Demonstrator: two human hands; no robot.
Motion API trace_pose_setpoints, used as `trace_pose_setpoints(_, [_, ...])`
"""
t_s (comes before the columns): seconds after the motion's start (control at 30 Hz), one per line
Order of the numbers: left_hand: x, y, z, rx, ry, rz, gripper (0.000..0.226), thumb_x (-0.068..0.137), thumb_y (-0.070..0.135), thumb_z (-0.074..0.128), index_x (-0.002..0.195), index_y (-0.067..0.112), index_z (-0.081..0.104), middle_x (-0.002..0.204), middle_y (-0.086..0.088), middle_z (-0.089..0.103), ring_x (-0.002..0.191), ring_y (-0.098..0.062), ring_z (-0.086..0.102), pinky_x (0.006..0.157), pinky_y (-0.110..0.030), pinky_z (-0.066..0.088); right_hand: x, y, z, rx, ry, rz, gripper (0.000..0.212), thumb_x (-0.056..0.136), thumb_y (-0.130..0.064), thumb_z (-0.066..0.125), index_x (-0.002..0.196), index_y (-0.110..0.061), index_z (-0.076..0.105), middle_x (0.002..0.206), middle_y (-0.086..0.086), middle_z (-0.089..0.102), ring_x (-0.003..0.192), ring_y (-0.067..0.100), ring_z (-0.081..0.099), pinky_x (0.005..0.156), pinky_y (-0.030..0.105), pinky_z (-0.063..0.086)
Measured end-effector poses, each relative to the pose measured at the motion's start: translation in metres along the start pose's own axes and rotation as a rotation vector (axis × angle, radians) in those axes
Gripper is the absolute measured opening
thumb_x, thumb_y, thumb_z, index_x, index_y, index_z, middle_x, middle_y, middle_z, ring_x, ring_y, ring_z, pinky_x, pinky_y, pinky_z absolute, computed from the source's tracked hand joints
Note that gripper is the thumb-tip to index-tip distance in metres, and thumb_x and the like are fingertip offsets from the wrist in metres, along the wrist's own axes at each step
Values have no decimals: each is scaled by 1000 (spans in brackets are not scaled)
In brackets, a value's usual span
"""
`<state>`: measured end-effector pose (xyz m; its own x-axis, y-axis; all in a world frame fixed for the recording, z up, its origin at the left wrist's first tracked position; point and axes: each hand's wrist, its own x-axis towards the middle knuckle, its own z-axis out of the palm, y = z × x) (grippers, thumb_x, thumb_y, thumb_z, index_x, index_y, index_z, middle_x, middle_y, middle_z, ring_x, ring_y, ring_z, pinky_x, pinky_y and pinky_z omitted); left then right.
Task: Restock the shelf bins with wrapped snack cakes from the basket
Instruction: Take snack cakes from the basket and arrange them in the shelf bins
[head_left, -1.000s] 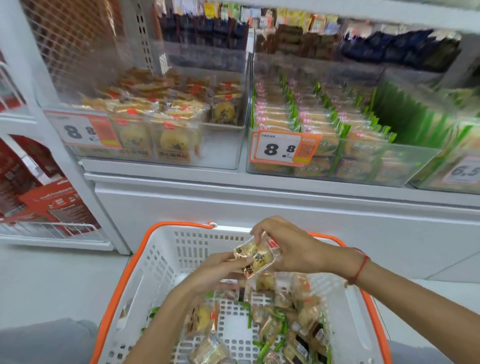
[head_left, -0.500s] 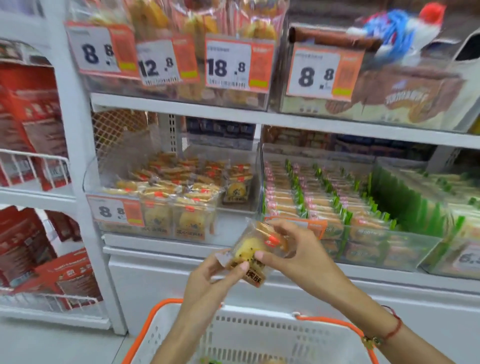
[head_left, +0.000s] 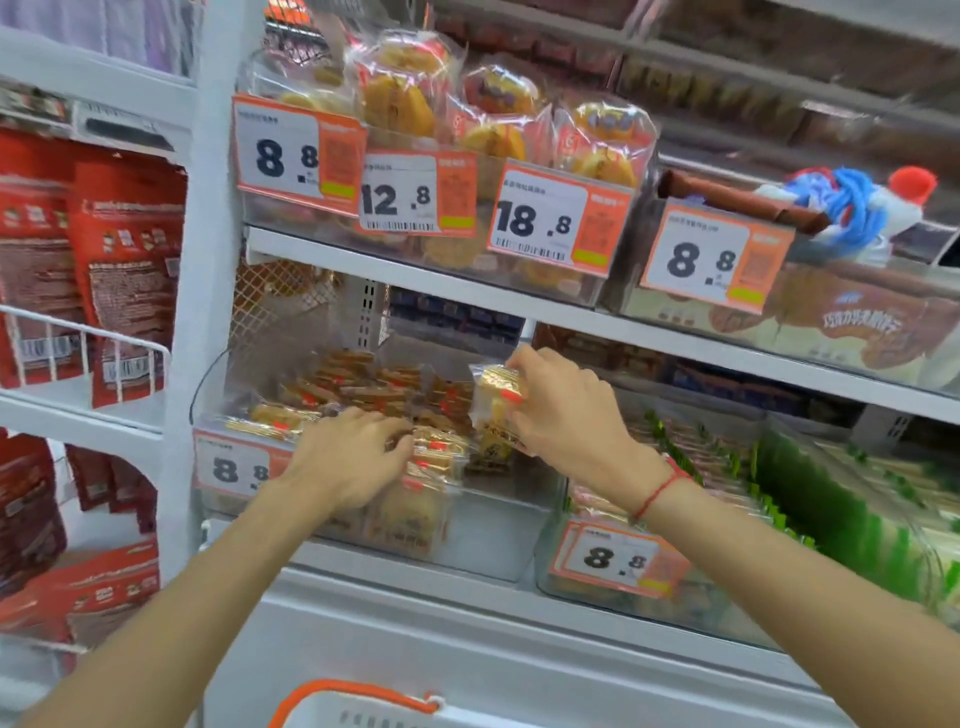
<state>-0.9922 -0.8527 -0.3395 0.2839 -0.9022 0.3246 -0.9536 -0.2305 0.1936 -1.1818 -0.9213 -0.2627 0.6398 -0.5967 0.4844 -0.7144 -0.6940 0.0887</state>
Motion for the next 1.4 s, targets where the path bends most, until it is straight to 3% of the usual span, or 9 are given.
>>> trace_pose_setpoints(0.07, [1, 0, 3, 20, 44, 12, 44, 99, 42, 26, 136, 33, 48, 138, 6, 53, 123, -16, 48, 86, -31, 41, 17, -3, 8, -123, -106, 39, 32, 92, -25, 56, 121, -14, 47, 116, 10, 57, 102, 37, 57, 70, 36, 36])
trace_pose_setpoints(0.17, [1, -3, 6, 6, 77, 19, 45, 98, 42, 27, 134, 31, 51, 134, 5, 57, 120, -15, 49, 83, -29, 40, 38, -6, 23, -204, -259, 95, 30, 91, -21, 57, 119, -11, 51, 121, 13, 58, 111, 36, 55, 83, 40, 43])
trace_pose_setpoints(0.27, [-1, -3, 10, -6, 98, 29, 44, 97, 42, 27, 129, 30, 56, 129, 4, 60, 117, -16, 52, 82, -29, 41, 51, -1, 40, -115, -389, 154, 44, 91, -22, 58, 133, -15, 47, 129, 12, 53, 118, 31, 52, 92, 37, 44])
trace_pose_setpoints(0.4, [1, -4, 13, 1, 151, 28, 49, 95, 43, 23, 124, 27, 59, 126, 4, 62, 113, -17, 54, 81, -28, 41, 65, 4, 70, -46, -420, 196, 53, 90, -12, 61, 140, -16, 43, 129, 11, 54, 112, 28, 56, 88, 31, 47])
trace_pose_setpoints(0.6, [1, -6, 17, -63, 156, 26, 44, 96, 39, 30, 127, 24, 58, 126, 0, 61, 111, -18, 54, 83, -30, 41, 78, 3, 86, -285, -389, 148, 36, 85, -14, 69, 120, -15, 60, 123, 9, 60, 111, 29, 59, 89, 35, 49])
trace_pose_setpoints(0.97, [1, -4, 17, -55, 168, 13, 44, 97, 39, 29, 128, 25, 57, 126, 2, 61, 111, -17, 54, 83, -29, 42, 60, 4, 93, -299, -428, 83, 37, 87, -11, 64, 123, -11, 56, 125, 12, 59, 113, 31, 57, 92, 38, 48])
trace_pose_setpoints(1.1, [-3, -4, 15, -107, 215, 17, 41, 97, 39, 32, 130, 27, 55, 130, 5, 58, 116, -13, 51, 85, -29, 42, 54, 6, 70, -203, -438, 18, 44, 87, -14, 63, 130, -17, 54, 129, 8, 57, 114, 28, 56, 90, 33, 46])
trace_pose_setpoints(1.23, [-13, -2, 17, -257, 393, 67, 29, 95, 36, 49, 122, 30, 59, 123, 12, 61, 113, -7, 52, 90, -27, 40, 34, -2, 38, -130, -290, -99, 41, 87, -22, 66, 127, -26, 57, 126, 0, 60, 114, 23, 55, 84, 35, 46])
trace_pose_setpoints(1.4, [-38, 26, 3, -364, 499, 135, 18, 89, 31, 59, 106, 29, 64, 105, 13, 64, 98, -12, 55, 78, -27, 39, -28, -1, 4, 204, -147, -120, 27, 82, -29, 73, 107, -30, 64, 96, -9, 62, 88, 12, 57, 74, 36, 51])
